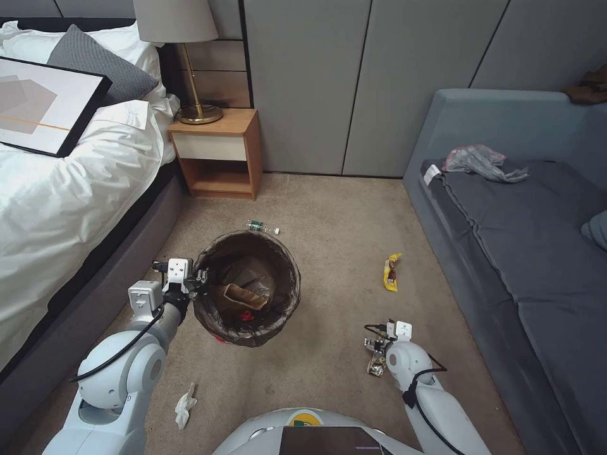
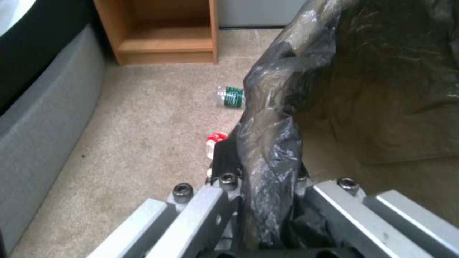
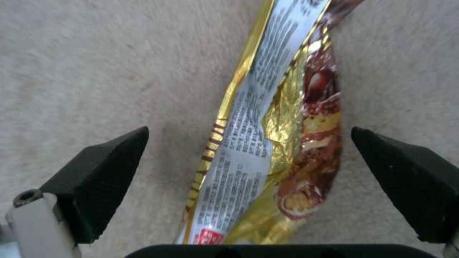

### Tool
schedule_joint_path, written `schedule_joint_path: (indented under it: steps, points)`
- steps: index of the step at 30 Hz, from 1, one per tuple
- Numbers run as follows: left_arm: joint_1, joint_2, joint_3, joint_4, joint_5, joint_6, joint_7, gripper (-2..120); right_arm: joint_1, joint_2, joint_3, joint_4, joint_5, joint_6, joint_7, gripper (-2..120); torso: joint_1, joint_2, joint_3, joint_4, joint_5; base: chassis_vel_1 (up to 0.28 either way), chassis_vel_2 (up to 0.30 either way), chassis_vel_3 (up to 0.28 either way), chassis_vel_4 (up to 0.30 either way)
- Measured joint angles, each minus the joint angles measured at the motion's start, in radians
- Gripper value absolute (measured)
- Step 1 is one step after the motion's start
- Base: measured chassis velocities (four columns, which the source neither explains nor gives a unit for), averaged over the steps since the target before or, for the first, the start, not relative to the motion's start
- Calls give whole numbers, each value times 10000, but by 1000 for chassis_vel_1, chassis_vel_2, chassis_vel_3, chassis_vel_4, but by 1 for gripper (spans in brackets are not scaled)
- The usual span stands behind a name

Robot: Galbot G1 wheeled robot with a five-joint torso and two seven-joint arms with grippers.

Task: Pick up the trash bin, then pick up the garbage from the floor and place it into the trash bin.

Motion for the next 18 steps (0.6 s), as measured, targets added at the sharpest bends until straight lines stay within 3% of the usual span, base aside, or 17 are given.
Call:
schedule_joint_path:
  steps: [7, 13, 18]
  points:
    - [14, 29, -29, -11, -1, 0, 12, 0, 167, 126, -35, -579, -190, 226, -91, 88, 0, 1, -1, -2, -9, 0, 0, 0, 0]
    - [9, 63, -50, -34, -1, 0, 15, 0, -123, 105, 42, -245, -194, 247, -66, 65, 0, 1, -1, 6, 5, 0, 0, 0, 0]
    - [-9, 70, -37, -31, -1, 0, 15, 0, -376, 58, 155, 224, -100, 79, 105, 44, 0, 0, 1, -3, 1, 0, 0, 0, 0]
